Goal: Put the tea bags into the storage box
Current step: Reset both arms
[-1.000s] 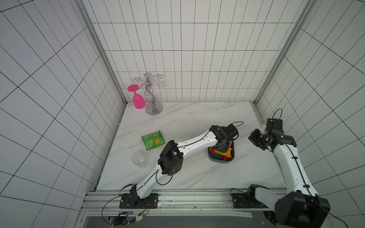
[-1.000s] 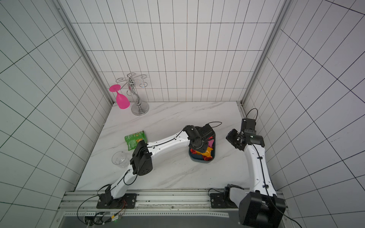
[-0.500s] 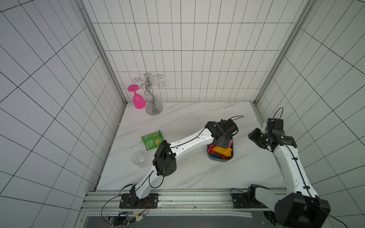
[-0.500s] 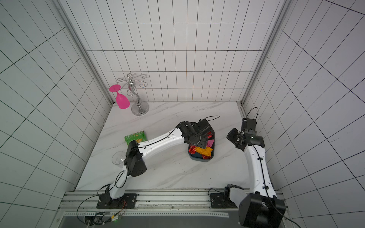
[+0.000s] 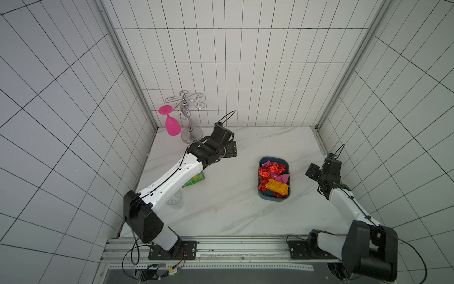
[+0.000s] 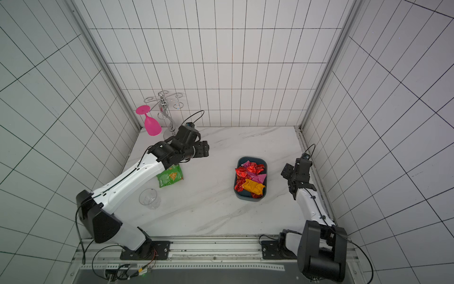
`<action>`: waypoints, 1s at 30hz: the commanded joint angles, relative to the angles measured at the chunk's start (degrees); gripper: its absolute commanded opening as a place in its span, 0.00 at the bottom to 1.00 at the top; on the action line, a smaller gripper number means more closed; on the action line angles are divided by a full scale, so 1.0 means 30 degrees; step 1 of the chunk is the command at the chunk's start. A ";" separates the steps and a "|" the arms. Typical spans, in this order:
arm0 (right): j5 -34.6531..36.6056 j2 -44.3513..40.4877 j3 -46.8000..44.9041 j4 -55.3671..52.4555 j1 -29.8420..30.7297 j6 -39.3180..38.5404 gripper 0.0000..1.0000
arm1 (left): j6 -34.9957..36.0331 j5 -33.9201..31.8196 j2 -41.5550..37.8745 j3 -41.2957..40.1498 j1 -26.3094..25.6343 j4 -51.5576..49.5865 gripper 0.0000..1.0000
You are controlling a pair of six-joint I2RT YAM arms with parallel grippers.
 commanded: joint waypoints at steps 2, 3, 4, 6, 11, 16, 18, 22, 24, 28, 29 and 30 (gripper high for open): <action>0.1306 0.1552 -0.1626 0.5921 0.0340 0.0134 0.92 | 0.3351 -0.1936 -0.3158 -0.6185 0.3665 0.5251 0.85; 0.1390 0.1836 -0.2090 0.7321 0.0540 0.0051 0.99 | 0.4099 -0.2225 -0.3860 -0.7478 0.4439 0.6379 0.85; 0.1775 0.2215 -0.2406 0.8481 0.0900 -0.0345 0.99 | 0.4746 -0.2255 -0.4584 -0.8996 0.5387 0.7709 0.85; 0.2671 0.3183 -0.2421 0.9126 0.1489 -0.0959 0.99 | 0.5711 -0.1650 -0.5732 -1.1292 0.7124 0.9834 0.85; 0.3285 0.4883 -0.2631 1.2374 0.1937 -0.2983 0.99 | 0.7002 -0.0833 -0.6334 -1.6120 0.9937 1.6280 0.85; 0.3772 0.6439 -0.3426 1.5191 0.2280 -0.3350 0.99 | 0.7289 -0.0890 -0.4832 -1.7795 1.0499 2.0744 0.84; 0.3797 0.6627 -0.3436 1.5494 0.2271 -0.3377 0.99 | 0.7219 -0.0828 -0.3800 -1.8289 1.0628 2.3048 0.84; 0.3715 0.6489 -0.3507 1.5451 0.2246 -0.3377 0.99 | 0.7020 -0.0389 -0.1046 -1.8547 1.1042 2.7085 0.81; 0.3738 0.6515 -0.3484 1.5411 0.2275 -0.3375 0.99 | 0.7380 -0.0001 -0.0521 -1.7920 1.1143 2.6333 0.82; 0.3741 0.6518 -0.3482 1.5455 0.2263 -0.3395 0.99 | 0.7851 0.1138 0.1989 -1.9793 1.1528 3.2644 0.88; 0.3799 0.6518 -0.3482 1.5449 0.2278 -0.3434 0.99 | 0.7693 0.1062 0.1640 -1.9587 1.1527 3.1480 0.98; 0.3782 0.6518 -0.3497 1.5462 0.2300 -0.3432 0.99 | 0.7437 0.0918 0.1199 -1.9106 1.1539 2.9707 0.98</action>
